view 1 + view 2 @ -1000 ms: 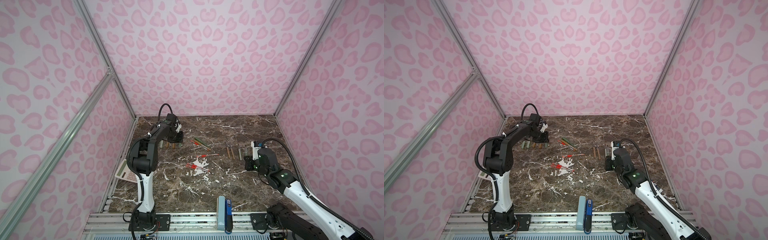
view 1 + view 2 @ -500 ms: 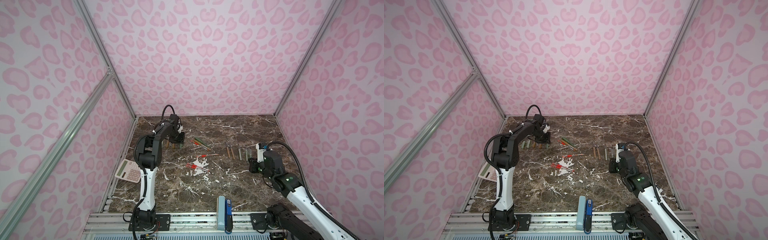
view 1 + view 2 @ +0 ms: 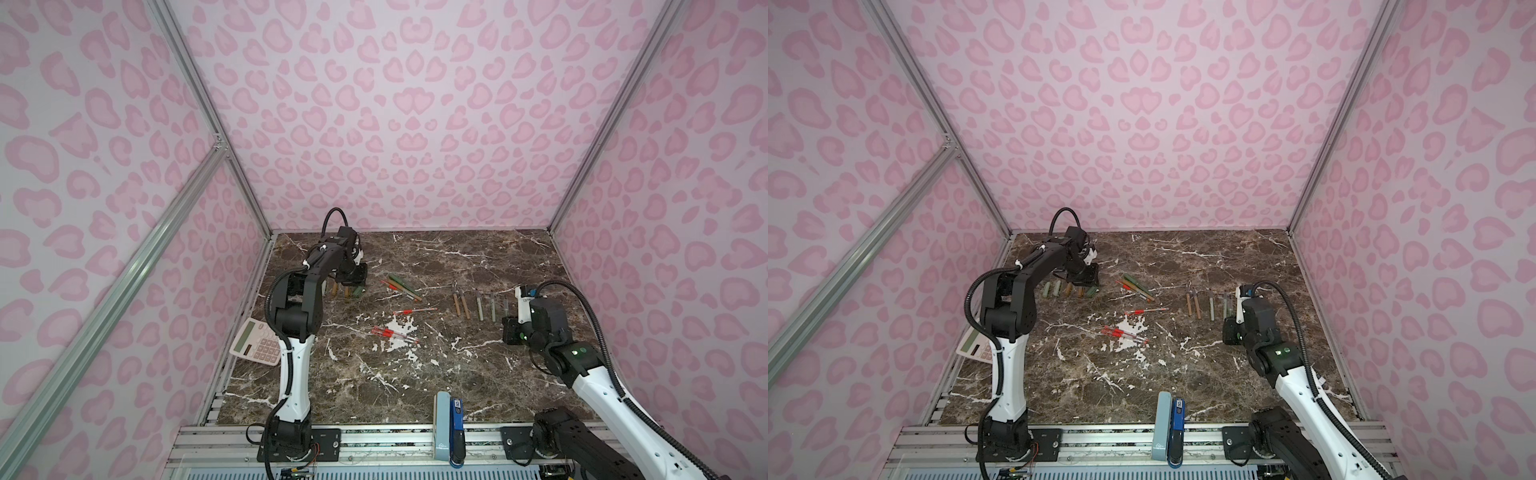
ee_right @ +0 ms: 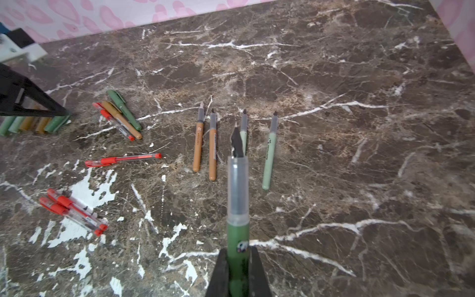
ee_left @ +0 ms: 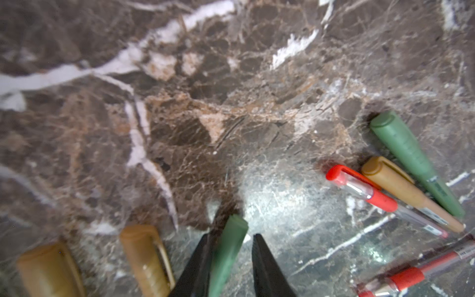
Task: Remove pen caps from pens
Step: Place the pen cap at the top-center of the table, then place the pen at the middle-right of the table.
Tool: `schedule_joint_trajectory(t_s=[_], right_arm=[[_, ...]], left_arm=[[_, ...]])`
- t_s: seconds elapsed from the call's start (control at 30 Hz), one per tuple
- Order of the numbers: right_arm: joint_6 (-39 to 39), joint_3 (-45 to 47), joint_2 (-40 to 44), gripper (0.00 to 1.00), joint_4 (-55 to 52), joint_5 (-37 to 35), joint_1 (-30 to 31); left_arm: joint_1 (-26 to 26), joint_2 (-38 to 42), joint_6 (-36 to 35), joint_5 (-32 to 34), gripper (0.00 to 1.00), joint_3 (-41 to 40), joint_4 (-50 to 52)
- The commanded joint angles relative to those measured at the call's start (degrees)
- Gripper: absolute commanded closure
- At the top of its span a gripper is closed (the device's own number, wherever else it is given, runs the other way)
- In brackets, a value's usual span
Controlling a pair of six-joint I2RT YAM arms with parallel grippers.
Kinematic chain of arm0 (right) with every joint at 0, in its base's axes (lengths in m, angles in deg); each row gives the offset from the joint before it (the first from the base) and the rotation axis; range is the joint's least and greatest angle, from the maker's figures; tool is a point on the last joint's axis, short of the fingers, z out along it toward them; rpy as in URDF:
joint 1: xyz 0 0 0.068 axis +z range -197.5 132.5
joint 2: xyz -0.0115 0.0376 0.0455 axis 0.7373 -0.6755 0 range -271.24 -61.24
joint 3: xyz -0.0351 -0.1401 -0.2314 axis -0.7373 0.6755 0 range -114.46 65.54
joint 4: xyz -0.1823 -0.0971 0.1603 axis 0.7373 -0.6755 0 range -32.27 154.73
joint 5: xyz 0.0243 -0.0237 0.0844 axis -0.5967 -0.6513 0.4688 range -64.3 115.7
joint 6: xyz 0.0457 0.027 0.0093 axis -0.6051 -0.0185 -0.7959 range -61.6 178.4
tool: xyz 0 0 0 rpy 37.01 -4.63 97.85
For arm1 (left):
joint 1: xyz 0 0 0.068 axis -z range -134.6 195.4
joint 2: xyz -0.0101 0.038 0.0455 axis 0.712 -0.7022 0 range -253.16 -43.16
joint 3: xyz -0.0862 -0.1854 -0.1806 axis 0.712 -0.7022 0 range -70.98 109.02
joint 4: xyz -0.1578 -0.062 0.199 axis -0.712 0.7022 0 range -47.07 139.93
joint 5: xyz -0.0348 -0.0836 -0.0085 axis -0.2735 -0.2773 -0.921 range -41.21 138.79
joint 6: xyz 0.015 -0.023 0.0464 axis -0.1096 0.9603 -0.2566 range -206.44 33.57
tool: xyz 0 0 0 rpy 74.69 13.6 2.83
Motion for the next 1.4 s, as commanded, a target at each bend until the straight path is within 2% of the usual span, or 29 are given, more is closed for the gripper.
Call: schedule_joint_trajectory(t_s=[0.0,0.03,0.17,0.33,0.47,0.7,0.87,1.03,1.17,1.27,1.37], right_arm=[[2.5,-0.4,-1.6,1.0,3.0,0.8,-1.3],[3.0,-0.5,-2.5,1.0,3.9,0.8,-2.1],[4.4,-2.3,-9.1,1.0,6.0,1.4,-6.0],[6.4,-6.7,-18.1,1.0,7.7,-1.6,-7.6],[7.7,-11.3,-26.1,1.0,7.2,-1.3,-9.4],[9.4,-15.1,-37.9,0.99,7.8,-0.8,-13.2],[10.5,-16.5,-43.5,0.97,8.5,-2.9,-14.7],[11.1,-17.1,-47.0,0.95,8.2,-4.4,-16.2],[11.1,-17.4,-48.9,0.94,8.2,-3.3,-17.0],[11.1,-17.6,-50.1,0.93,8.6,-3.5,-17.5],[11.1,-17.7,-51.3,0.87,8.2,-3.4,-17.7]], left_arm=[[0.0,4.0,0.3,-0.2,0.65,-1.4,0.9],[0.1,5.7,0.5,-0.6,0.59,-2.3,0.6],[0.4,13.8,1.3,-2.1,0.47,-7.2,-1.3],[0.5,24.7,2.1,-4.4,0.37,-15.9,-4.7],[0.5,35.3,1.4,-5.2,0.27,-25.1,-9.2],[0.4,52.4,-2.8,-5.4,0.15,-40.4,-16.9],[0.1,62.5,-6.5,-5.4,0.11,-49.6,-22.2],[-2.4,67.8,-7.6,-6.1,0.08,-54.5,-24.5],[-7.0,69.6,-5.7,-10.1,0.06,-57.0,-26.6],[-9.1,70.6,-5.4,-10.2,0.06,-57.8,-27.9],[-10.4,70.6,-5.8,-10.3,0.06,-57.4,-27.8]])
